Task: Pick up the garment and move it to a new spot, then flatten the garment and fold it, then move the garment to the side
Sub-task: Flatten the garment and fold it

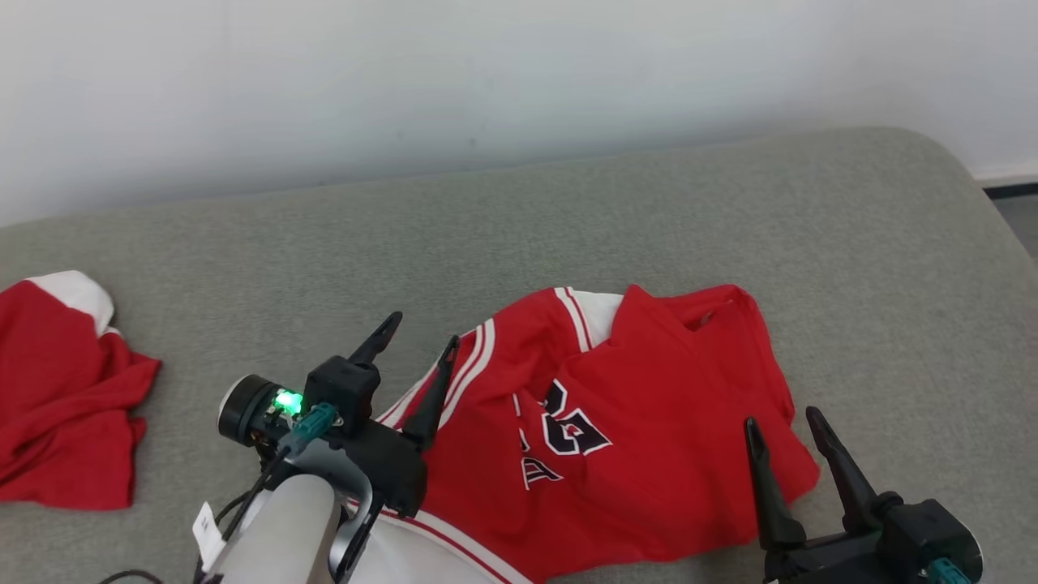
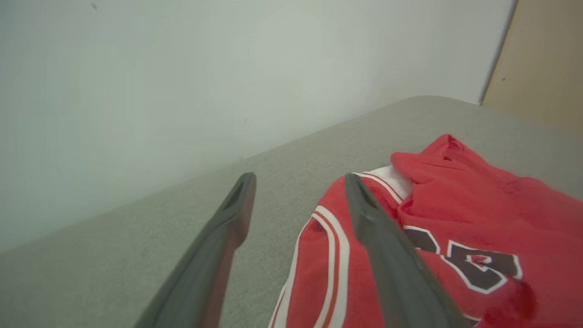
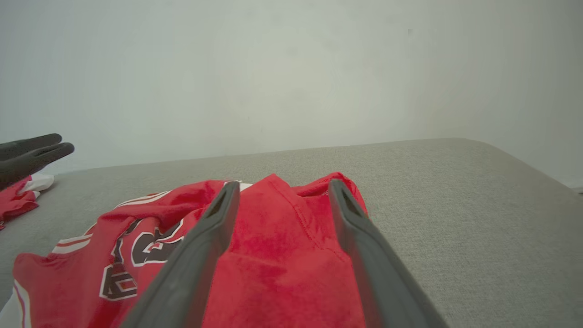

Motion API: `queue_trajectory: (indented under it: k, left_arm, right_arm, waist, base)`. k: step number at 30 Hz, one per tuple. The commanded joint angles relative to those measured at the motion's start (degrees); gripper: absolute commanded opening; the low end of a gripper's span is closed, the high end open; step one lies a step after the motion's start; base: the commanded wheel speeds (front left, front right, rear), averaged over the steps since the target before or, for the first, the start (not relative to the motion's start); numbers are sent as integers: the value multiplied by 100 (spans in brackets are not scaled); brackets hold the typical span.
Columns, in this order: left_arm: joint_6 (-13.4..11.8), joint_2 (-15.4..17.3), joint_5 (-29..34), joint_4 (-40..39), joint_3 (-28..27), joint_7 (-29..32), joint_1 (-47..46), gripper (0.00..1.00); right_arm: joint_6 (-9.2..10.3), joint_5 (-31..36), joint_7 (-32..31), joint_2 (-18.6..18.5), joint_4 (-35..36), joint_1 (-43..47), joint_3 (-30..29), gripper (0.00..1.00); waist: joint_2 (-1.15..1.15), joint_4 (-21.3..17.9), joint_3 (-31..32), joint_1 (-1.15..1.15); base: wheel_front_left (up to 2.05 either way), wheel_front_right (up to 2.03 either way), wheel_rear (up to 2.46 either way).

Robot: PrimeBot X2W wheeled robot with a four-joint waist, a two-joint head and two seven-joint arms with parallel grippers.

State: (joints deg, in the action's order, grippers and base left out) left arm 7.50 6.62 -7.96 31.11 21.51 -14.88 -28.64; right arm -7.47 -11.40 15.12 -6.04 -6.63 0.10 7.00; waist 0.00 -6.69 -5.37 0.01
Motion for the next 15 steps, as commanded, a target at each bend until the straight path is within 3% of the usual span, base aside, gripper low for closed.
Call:
queue_trajectory:
  k: [1, 11, 15]
  left_arm:
    - [-11, 76, -202, 339, 188, -11, -219, 100]
    - [-9, 253, -992, 2169, 1268, 334, -828, 100]
    - [-9, 221, -1259, 2479, 1577, 517, -960, 100]
  right_arm:
    - [-7, 22, 4, -1, -22, -68, 3, 100]
    - [-7, -43, 4, -2, -118, -229, 20, 100]
    - [-7, -37, 4, 9, -135, -239, 7, 100]
  waist:
    - [0, -266, -185, -1]
    - [0, -520, -340, -1]
    - [0, -527, -362, -1]
  base:
    - [0, 0, 0]
    - [0, 0, 0]
    - [0, 0, 0]
